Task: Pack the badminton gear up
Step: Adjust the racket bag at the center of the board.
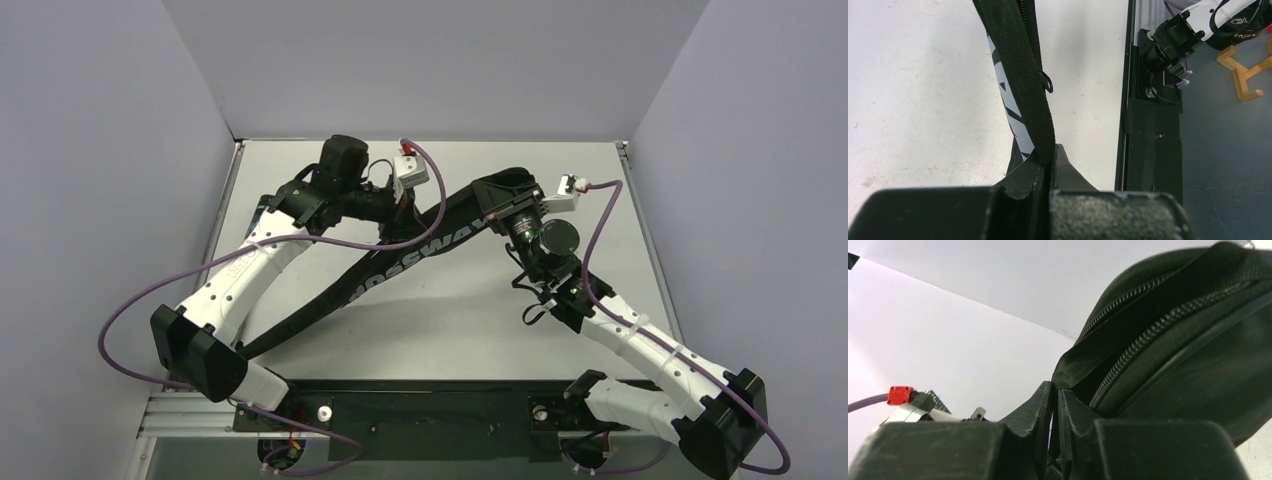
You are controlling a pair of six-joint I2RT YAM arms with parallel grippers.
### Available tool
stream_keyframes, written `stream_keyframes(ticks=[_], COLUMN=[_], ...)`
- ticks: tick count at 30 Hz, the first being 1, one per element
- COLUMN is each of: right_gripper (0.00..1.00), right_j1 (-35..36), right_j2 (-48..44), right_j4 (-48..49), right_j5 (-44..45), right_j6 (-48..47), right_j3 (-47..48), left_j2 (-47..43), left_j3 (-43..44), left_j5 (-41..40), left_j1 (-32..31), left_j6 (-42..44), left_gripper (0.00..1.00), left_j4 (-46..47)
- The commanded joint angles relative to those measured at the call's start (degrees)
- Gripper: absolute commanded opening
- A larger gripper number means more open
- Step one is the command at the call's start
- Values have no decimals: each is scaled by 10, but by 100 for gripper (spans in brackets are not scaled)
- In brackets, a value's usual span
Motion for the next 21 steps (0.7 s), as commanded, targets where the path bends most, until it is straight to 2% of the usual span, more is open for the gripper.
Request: stream_keyframes(ticks=[1,7,14,17,21], right_gripper=[5,5,6,7,14], right_j1=[-22,-52,-64,-72,-87], right_j2=[23,5,-65,-76,-87], right_j4=[69,49,-14,-30,-85], right_j5=[-1,-39,-39,-38,-53], right_j6=[-24,-63,-159,-163,-159], right_j3=[49,78,86,85,86], left_j2=[-32,-35,-35,-35,-35], left_j3=[2,-3,-12,-13,-12], left_j5=[45,46,53,54,52], left_j1=[-7,-9,-8,-9,-10], left_j6=[5,16,21,20,19], left_gripper=[0,0,0,0,0], left_j4=[19,3,-1,-3,-2])
